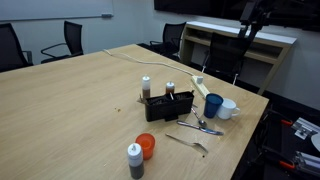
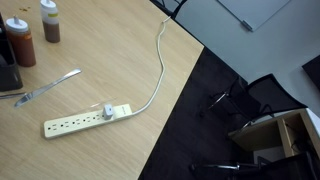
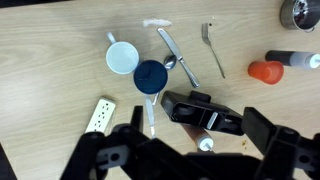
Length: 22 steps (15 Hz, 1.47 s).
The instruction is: Get the sauce bottle that's furthest from the orange cup and put it on the right side of it
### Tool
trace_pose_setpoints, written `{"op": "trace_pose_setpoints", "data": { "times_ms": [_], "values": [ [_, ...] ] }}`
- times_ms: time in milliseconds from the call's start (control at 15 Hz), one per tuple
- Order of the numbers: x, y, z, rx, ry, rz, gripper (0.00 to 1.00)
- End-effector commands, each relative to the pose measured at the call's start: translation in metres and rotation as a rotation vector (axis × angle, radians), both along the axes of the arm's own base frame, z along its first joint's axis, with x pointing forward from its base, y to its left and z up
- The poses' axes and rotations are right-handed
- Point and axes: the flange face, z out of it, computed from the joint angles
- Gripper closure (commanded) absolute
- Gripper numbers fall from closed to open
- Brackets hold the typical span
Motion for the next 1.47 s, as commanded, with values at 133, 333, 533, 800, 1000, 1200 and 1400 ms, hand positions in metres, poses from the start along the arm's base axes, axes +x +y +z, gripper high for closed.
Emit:
{"op": "trace_pose_setpoints", "data": {
  "times_ms": [133,333,533,800,1000,1200,1400],
  "values": [
    [0.063,0.021,-0.009,-0.144,-0.084,0.033,0.00],
    [0.118,0.038,-0.014,-0.223,-0.145,0.070,0.00],
    [0.168,0.051,-0.033,-0.255,-0.151,0.103,0.00],
    [0.223,0.058,-0.073,-0.226,-0.109,0.167,0.00],
    [0.223,0.060,-0.088,-0.228,-0.118,0.156,0.00],
    [0.223,0.060,-0.087,-0.229,-0.120,0.155,0.00],
    [0.221,0.060,-0.083,-0.230,-0.124,0.154,0.00]
  ]
}}
